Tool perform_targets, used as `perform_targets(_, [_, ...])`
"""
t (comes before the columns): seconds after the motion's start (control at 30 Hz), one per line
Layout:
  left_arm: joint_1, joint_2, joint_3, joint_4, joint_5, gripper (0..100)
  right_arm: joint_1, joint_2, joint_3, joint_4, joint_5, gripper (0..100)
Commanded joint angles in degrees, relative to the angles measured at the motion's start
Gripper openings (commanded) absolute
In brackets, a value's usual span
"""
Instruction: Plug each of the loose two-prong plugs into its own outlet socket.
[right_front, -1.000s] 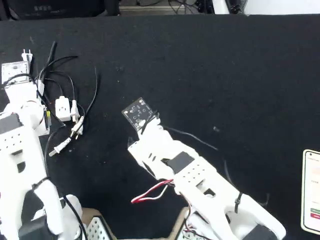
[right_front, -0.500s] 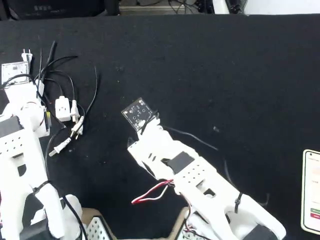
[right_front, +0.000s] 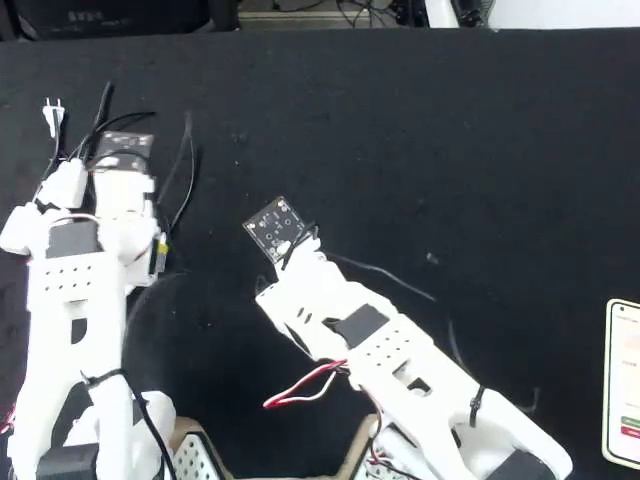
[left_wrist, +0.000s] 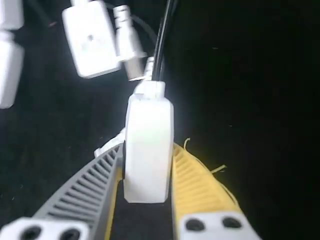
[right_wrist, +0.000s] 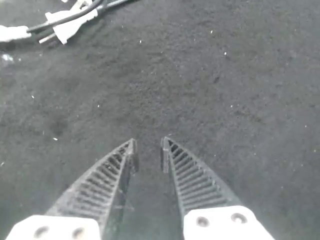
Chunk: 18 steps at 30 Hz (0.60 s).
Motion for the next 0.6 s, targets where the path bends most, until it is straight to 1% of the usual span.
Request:
perform_targets(0.0, [3.8, -1.4, -0.7, 0.2, -0.1, 3, -0.4, -2.0, -0.4, 0.2, 0.0, 7.8])
perform_targets(0.1, [6.2, -1.4, 2.3, -1.3, 0.0, 3, -0.4, -2.1, -0.4, 0.3, 0.0, 7.8])
perform_targets(0.17, [7.0, -1.4, 5.1, -3.7, 0.0, 4, -0.4, -2.1, -0.4, 0.3, 0.0, 7.8])
perform_targets(0.23, [7.3, -1.6, 8.6, -7.2, 0.1, 9, -0.4, -2.1, -0.4, 0.3, 0.0, 7.8])
perform_targets(0.37, [7.6, -1.9, 14.1, -13.1, 2.9, 18, -0.4, -2.1, -0.4, 0.3, 0.0, 7.8])
perform_targets(0.43, [7.6, -1.9, 14.8, -14.3, 4.0, 19, -0.4, -2.1, -0.4, 0.3, 0.0, 7.8])
perform_targets(0.57, [7.6, -1.9, 14.5, -13.9, 5.3, 20, -0.4, -2.1, -0.4, 0.3, 0.0, 7.8])
